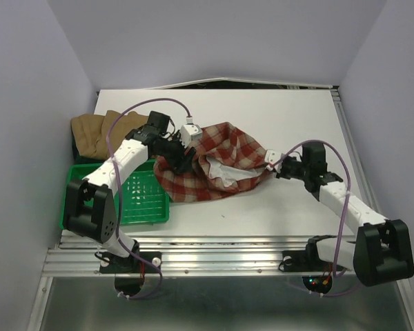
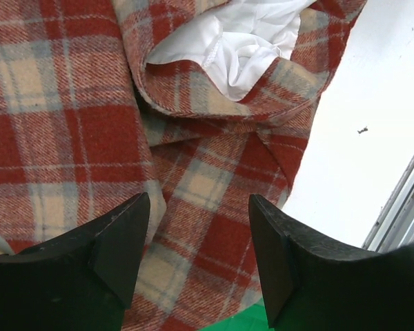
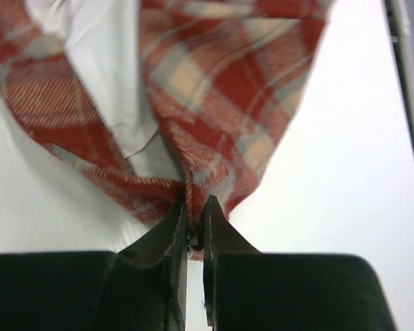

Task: Fold and stack the skirts
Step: Flatten the skirt out

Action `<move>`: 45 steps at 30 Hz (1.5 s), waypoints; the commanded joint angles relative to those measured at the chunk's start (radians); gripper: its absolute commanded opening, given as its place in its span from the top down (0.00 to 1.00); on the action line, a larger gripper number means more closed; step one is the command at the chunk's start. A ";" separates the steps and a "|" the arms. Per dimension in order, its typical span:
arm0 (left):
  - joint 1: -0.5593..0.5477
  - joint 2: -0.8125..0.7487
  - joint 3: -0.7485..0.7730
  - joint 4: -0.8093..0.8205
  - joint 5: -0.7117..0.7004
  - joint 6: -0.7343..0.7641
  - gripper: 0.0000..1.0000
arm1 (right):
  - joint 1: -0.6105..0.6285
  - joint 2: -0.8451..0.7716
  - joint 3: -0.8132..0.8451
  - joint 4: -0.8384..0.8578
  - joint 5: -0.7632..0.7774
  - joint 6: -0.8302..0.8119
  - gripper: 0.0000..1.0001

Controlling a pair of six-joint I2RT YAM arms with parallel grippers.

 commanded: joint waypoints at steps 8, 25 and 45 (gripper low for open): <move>-0.048 -0.067 -0.076 0.155 0.003 0.097 0.31 | -0.002 -0.089 0.269 0.116 0.188 0.566 0.99; -0.289 0.057 -0.053 0.232 -0.067 0.354 0.39 | -0.002 -0.048 0.413 0.055 0.249 0.695 0.99; -0.429 0.192 -0.079 0.528 -0.116 0.298 0.46 | -0.002 -0.005 0.488 0.016 0.259 0.740 0.99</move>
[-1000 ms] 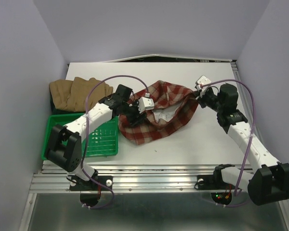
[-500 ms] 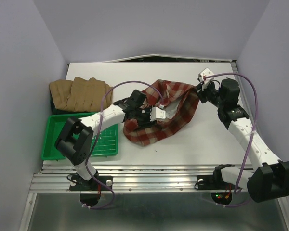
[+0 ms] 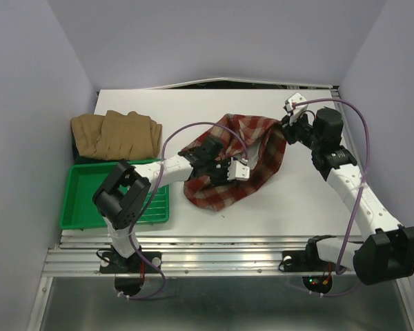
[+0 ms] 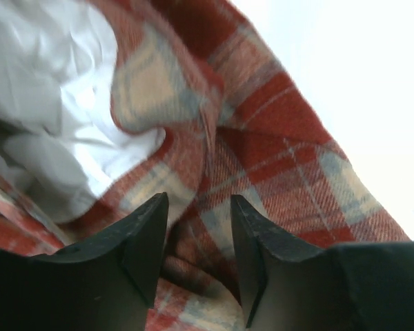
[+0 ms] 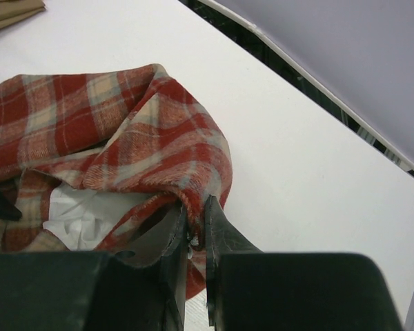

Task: Fold and stack the skirts
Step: Flatten the skirt out

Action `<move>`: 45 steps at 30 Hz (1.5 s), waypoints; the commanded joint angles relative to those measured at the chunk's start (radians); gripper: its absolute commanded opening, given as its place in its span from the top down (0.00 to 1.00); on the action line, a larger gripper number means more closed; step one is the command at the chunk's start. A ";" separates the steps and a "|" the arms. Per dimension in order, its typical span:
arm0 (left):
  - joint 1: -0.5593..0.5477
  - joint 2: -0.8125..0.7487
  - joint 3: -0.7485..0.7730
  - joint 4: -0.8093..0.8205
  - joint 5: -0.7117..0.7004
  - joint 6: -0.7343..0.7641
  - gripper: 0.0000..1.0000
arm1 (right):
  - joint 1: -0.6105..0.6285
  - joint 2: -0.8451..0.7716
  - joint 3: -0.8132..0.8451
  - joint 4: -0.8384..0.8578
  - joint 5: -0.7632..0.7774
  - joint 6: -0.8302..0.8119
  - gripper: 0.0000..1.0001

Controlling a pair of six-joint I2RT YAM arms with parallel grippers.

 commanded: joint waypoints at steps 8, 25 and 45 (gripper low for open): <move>-0.056 -0.091 -0.087 0.229 -0.098 -0.115 0.40 | -0.002 -0.002 0.081 0.023 -0.003 0.034 0.99; 0.045 -0.100 0.026 -0.017 -0.356 -0.046 1.00 | -0.134 0.033 0.183 0.026 0.087 0.025 0.99; 0.239 -0.185 0.500 0.054 -0.852 0.086 1.00 | -0.254 0.222 0.596 0.151 0.196 -0.059 0.99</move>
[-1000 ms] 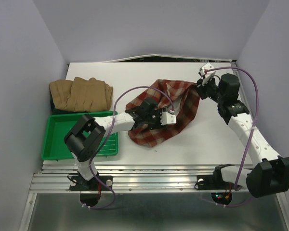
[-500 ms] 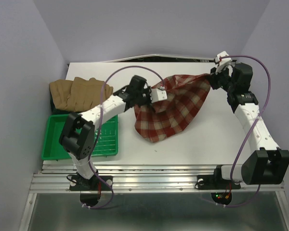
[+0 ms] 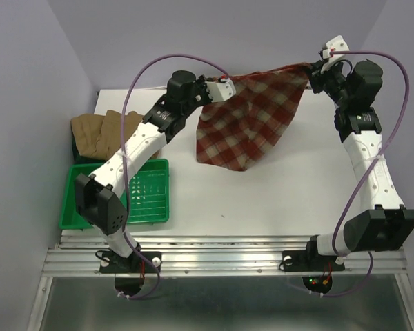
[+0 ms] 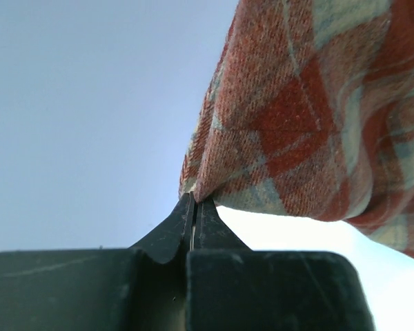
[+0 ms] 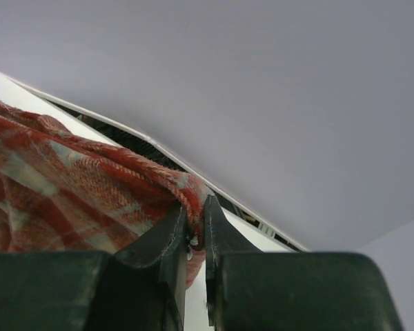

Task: Fold and stack the skirts
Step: Flatten the skirt out

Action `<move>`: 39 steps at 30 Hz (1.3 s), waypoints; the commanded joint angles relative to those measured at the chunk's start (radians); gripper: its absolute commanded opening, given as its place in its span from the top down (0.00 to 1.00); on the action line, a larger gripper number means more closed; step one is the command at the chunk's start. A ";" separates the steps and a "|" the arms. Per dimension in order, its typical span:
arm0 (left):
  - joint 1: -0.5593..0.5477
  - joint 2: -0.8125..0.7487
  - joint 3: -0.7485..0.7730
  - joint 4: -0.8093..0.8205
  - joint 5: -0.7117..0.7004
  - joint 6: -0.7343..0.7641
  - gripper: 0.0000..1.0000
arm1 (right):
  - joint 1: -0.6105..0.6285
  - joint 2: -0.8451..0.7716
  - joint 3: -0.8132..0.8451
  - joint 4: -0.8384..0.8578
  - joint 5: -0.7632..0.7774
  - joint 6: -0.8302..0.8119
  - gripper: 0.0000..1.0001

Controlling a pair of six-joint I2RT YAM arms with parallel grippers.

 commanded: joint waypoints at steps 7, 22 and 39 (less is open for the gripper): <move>0.047 -0.164 -0.020 0.092 -0.324 -0.073 1.00 | -0.056 -0.065 0.063 0.094 0.264 -0.133 0.99; 0.033 -0.492 -0.175 0.003 -0.027 -0.232 1.00 | -0.056 -0.326 0.013 -0.119 0.314 -0.223 0.99; 0.037 -0.217 -0.065 -0.101 0.073 -0.336 1.00 | -0.056 0.072 0.218 -0.412 0.288 -0.113 0.96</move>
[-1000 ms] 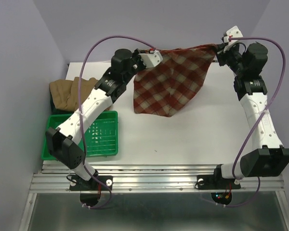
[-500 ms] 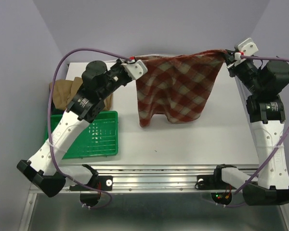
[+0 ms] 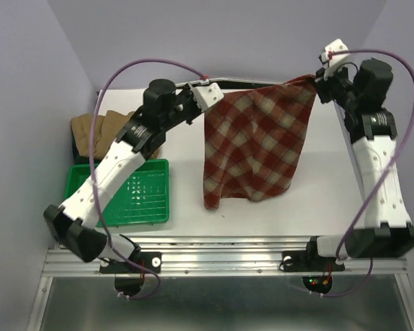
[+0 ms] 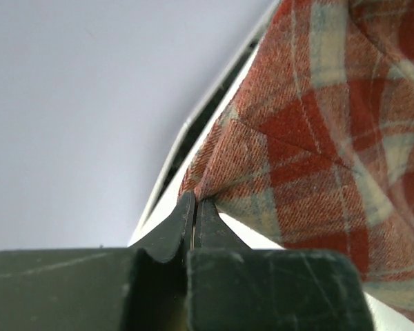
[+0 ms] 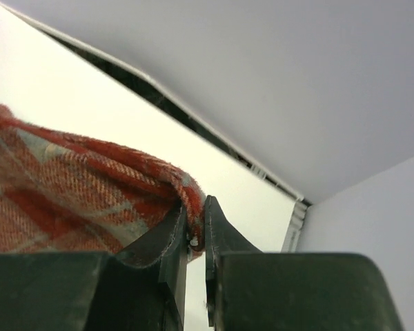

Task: Fold and stack the skirts
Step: Flatten the skirt out

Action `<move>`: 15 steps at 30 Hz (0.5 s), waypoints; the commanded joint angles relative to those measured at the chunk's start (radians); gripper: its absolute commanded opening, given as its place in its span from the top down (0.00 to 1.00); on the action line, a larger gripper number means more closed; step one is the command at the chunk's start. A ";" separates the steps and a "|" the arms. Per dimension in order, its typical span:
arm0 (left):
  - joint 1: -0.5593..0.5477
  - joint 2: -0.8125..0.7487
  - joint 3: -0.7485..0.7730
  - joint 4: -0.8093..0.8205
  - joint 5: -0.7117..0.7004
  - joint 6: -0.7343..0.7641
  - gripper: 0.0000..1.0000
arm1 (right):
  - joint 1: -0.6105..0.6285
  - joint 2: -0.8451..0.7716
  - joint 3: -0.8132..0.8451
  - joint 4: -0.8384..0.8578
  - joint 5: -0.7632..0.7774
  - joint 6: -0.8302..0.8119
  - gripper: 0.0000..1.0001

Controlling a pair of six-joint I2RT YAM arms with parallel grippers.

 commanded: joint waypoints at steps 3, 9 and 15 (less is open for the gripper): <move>0.150 0.366 0.253 -0.028 -0.160 -0.122 0.94 | -0.068 0.460 0.346 -0.077 0.130 0.165 0.41; 0.245 0.643 0.663 -0.181 -0.209 -0.278 0.02 | -0.068 0.708 0.651 -0.266 0.062 0.266 0.08; 0.247 0.483 0.344 -0.126 -0.033 -0.273 0.02 | -0.077 0.630 0.323 -0.243 0.032 0.205 0.12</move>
